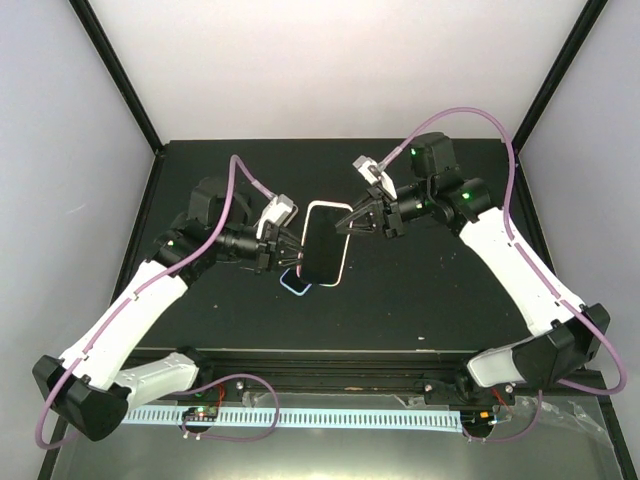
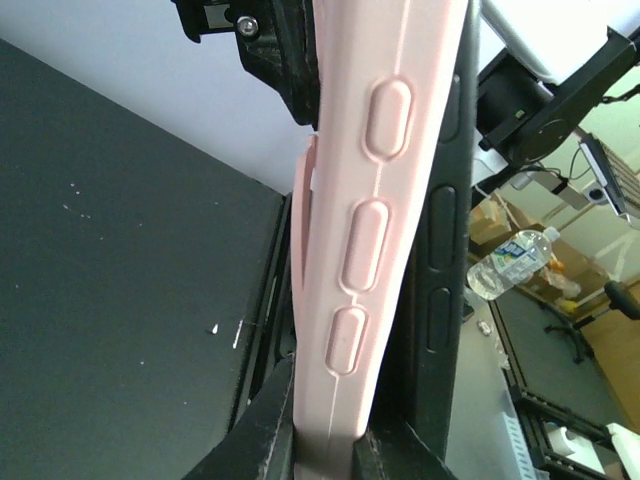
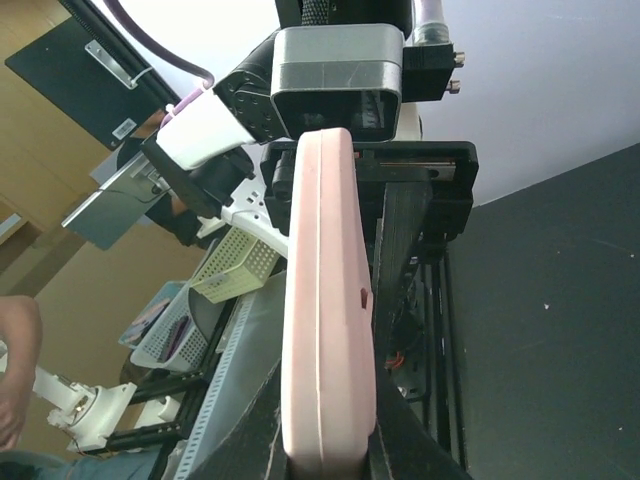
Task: Take the phone out of the phone case
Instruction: Remove the phone case from the phone.
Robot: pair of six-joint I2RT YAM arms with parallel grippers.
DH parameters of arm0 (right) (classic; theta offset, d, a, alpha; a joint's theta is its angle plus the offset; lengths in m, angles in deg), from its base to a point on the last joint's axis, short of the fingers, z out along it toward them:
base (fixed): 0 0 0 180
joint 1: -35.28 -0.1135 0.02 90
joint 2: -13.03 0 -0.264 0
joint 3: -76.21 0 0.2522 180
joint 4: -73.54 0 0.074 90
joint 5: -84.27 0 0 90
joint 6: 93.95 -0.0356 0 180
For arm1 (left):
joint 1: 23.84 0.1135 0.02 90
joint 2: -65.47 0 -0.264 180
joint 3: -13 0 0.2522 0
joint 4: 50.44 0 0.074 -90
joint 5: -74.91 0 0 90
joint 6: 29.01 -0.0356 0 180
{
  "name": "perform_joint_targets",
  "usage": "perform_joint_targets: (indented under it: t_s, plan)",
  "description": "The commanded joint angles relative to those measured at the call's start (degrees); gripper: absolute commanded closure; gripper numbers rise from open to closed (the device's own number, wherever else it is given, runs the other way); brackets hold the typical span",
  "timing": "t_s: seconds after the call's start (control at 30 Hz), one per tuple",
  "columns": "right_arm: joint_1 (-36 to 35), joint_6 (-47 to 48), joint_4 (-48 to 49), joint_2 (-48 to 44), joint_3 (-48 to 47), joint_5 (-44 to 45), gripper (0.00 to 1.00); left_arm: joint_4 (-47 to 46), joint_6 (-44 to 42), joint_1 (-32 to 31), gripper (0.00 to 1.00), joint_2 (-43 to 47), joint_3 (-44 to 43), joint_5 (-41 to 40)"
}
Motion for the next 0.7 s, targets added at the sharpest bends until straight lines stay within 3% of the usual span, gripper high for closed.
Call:
perform_joint_targets:
  t_s: [0.0, 0.4, 0.53, 0.67]
  plan:
    - [-4.1, 3.1, -2.8, 1.9, -1.4, 0.1, 0.94, -11.7, 5.7, 1.0, 0.98, -0.2, -1.1, 3.3]
    - [2.9, 4.9, -5.2, 3.1, -9.7, 6.7, 0.44, -18.8, 16.7, 8.5, 0.98, -1.2, 1.9, 8.2]
    - [6.1, 5.5, -4.1, 2.5, -11.2, 11.8, 0.34, -24.8, 23.3, 10.9, 0.98, -1.7, 4.7, 7.3]
    - [6.3, 8.6, -2.3, -0.1, -10.4, 24.6, 0.29, -29.3, 31.1, 12.3, 0.98, -2.6, 6.6, 3.4]
